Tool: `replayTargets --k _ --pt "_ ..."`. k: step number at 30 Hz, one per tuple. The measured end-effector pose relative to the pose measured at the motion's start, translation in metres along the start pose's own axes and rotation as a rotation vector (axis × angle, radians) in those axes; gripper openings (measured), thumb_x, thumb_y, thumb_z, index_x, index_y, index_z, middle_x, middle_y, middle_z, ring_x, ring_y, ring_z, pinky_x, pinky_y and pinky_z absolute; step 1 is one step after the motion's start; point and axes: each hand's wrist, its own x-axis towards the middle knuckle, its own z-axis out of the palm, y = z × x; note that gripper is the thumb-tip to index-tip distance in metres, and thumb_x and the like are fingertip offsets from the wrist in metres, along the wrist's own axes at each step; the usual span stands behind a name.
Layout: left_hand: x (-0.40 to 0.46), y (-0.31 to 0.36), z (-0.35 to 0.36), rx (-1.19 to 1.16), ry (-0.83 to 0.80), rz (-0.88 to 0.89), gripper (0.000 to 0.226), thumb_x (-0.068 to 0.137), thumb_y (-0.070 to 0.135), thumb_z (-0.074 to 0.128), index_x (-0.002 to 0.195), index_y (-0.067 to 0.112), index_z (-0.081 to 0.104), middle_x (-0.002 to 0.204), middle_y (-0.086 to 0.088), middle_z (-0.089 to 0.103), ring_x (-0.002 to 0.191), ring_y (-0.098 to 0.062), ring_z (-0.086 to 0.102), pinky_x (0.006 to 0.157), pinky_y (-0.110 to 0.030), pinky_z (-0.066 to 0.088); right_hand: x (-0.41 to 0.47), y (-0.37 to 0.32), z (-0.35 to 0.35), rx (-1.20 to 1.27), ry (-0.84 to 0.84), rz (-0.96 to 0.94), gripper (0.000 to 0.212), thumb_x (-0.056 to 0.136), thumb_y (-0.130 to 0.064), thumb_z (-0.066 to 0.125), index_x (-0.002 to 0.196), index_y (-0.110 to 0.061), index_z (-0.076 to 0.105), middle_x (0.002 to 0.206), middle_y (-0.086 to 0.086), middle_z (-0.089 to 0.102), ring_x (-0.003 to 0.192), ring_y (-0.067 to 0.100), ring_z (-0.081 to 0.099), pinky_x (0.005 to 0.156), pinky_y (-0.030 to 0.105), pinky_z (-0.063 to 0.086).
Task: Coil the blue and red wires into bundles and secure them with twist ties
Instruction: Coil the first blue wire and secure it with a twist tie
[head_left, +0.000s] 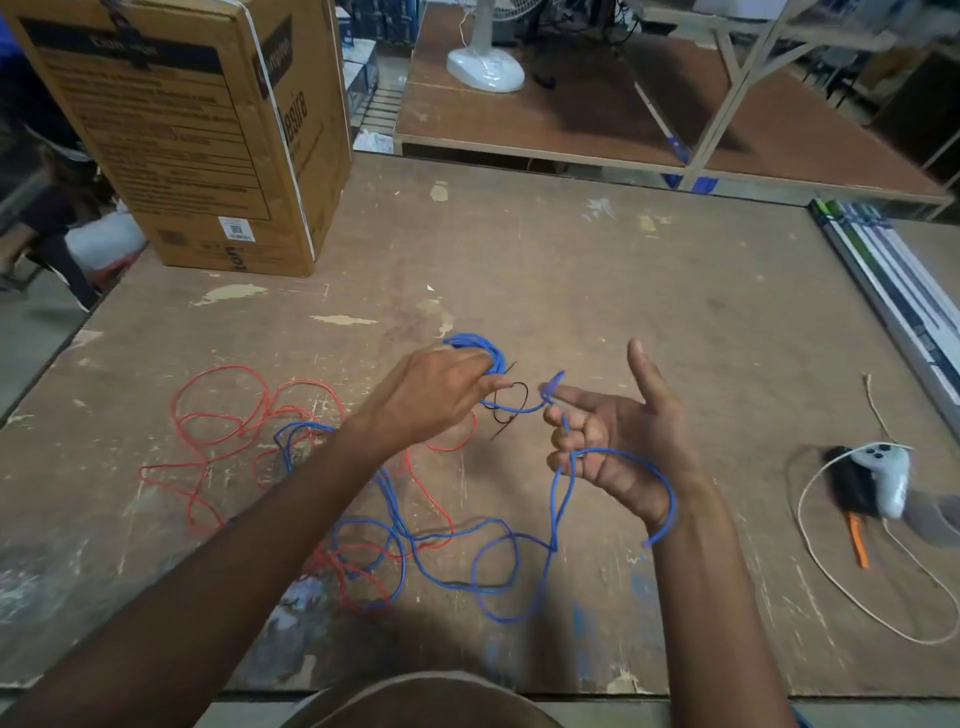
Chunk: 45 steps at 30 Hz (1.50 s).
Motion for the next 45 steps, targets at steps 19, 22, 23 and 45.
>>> replayTargets --k 19,22,23,45 --pt "-0.041 0.024 -0.043 -0.118 -0.768 0.02 0.069 0.112 0.054 0.022 0.071 0.02 0.065 0.065 -0.001 0.062 0.063 -0.019 0.056 0.07 -0.035 0.039 0.02 -0.037 -0.039 -1.25 0.272 -0.458 0.014 0.104 -0.021 0.072 0.094 -0.023 0.081 0.08 0.0 0.077 0.048 0.014 0.049 0.056 0.027 0.043" --pt "-0.043 0.025 -0.042 -0.214 -0.699 0.015 0.071 0.111 0.058 0.02 0.07 0.021 0.065 0.061 0.003 0.056 0.056 -0.009 0.047 0.068 -0.031 0.035 0.028 -0.029 -0.039 -1.213 0.119 -0.297 0.01 0.105 -0.017 0.07 0.1 -0.013 0.078 0.083 0.007 0.079 0.057 0.022 0.063 0.059 0.038 0.054" --pt "-0.042 0.028 -0.044 -0.32 -0.659 -0.02 0.068 0.113 0.054 0.027 0.068 0.021 0.066 0.059 0.002 0.055 0.055 -0.007 0.048 0.067 -0.028 0.035 0.032 -0.023 -0.036 -1.263 0.076 -0.272 0.009 0.105 -0.017 0.071 0.1 -0.012 0.077 0.084 0.006 0.08 0.063 0.02 0.067 0.066 0.04 0.057" --pt "0.034 0.041 -0.055 -0.992 -0.075 -0.644 0.064 0.115 0.037 0.042 0.063 0.01 0.068 0.047 0.01 0.034 0.044 -0.009 0.028 0.047 -0.022 0.028 0.028 0.078 0.038 -0.613 0.45 -0.649 0.028 0.102 -0.02 0.076 0.116 -0.014 0.052 0.082 0.009 0.08 0.057 0.033 0.073 0.07 0.046 0.06"
